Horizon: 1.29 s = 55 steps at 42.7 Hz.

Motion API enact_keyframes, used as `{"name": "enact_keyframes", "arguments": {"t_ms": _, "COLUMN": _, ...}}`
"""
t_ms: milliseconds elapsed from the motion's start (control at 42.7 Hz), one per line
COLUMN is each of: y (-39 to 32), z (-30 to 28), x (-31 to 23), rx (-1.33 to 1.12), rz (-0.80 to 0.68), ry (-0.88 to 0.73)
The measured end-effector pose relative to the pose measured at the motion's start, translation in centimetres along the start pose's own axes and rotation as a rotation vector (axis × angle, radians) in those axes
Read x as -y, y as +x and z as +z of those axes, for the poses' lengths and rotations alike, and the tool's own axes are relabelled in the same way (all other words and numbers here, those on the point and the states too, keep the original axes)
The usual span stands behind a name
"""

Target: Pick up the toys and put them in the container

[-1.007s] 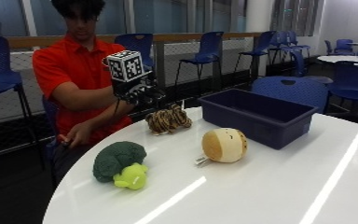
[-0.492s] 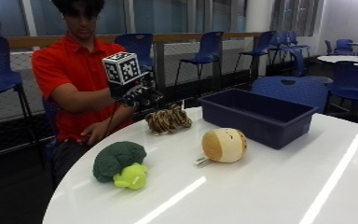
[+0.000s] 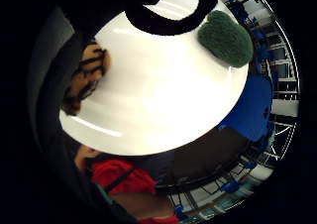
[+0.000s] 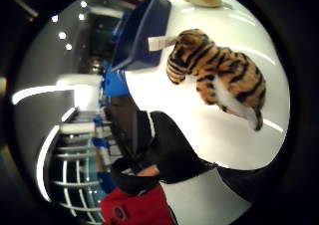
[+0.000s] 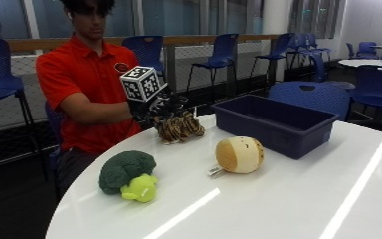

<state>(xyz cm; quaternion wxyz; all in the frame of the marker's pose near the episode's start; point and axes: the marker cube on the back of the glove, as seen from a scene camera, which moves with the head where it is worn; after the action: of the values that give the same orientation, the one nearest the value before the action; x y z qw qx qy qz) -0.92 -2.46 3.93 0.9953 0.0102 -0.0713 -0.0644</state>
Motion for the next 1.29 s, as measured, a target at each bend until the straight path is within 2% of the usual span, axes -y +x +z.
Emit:
{"name": "enact_keyframes", "arguments": {"t_ms": 492, "y": -2.4, "z": 4.2, "x": 3.4, "rx": -0.138, "rz": -0.053, "ry": -0.112}}
{"name": "enact_keyframes", "arguments": {"t_ms": 937, "y": -3.3, "z": 6.5, "x": 5.8, "rx": -0.384, "rz": -0.111, "ry": -0.192}}
{"name": "enact_keyframes", "arguments": {"t_ms": 1288, "y": -3.3, "z": 6.6, "x": 6.9, "rx": -0.366, "rz": -0.122, "ry": -0.096}}
